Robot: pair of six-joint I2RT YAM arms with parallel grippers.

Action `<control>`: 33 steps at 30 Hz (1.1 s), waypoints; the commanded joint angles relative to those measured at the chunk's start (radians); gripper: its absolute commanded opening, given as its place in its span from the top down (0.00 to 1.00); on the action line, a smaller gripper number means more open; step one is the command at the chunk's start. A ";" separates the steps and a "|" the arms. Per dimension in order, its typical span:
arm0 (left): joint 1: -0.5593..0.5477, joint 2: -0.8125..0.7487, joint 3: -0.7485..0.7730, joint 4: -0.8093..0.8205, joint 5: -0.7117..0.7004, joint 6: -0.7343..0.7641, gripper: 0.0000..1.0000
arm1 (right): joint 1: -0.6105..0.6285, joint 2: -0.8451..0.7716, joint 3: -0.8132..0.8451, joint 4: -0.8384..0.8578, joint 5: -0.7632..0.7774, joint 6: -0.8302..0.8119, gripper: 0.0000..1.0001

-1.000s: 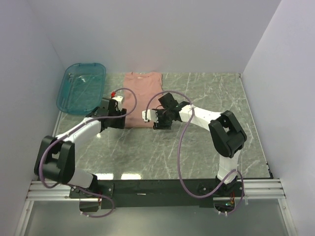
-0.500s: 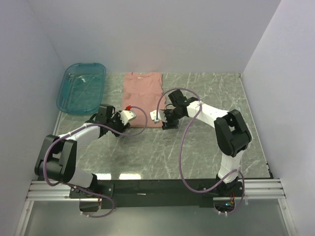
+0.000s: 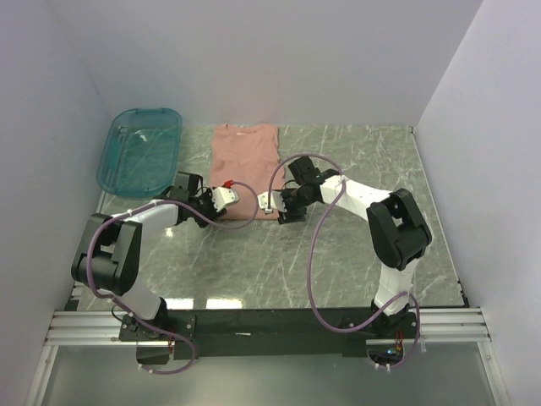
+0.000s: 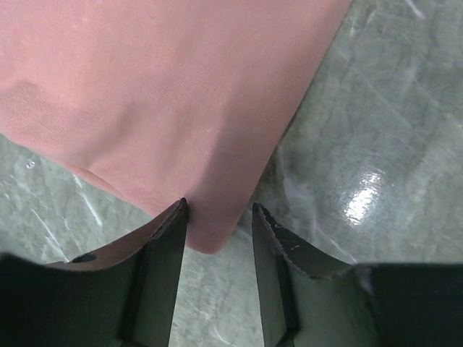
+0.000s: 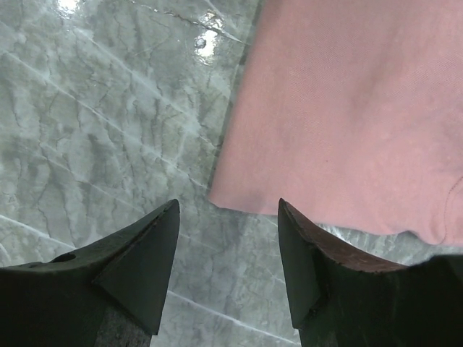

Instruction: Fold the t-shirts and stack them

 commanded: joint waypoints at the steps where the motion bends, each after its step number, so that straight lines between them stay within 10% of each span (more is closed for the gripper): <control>1: -0.008 -0.014 -0.021 0.016 0.011 0.034 0.53 | 0.020 -0.027 -0.006 0.047 0.021 0.009 0.36; 22: -0.058 0.063 -0.008 0.028 -0.128 0.011 0.95 | 0.122 0.084 -0.017 0.181 0.271 0.086 0.41; 33: -0.071 -0.029 -0.071 0.042 -0.093 -0.011 1.00 | 0.129 0.075 -0.060 0.195 0.302 0.073 0.89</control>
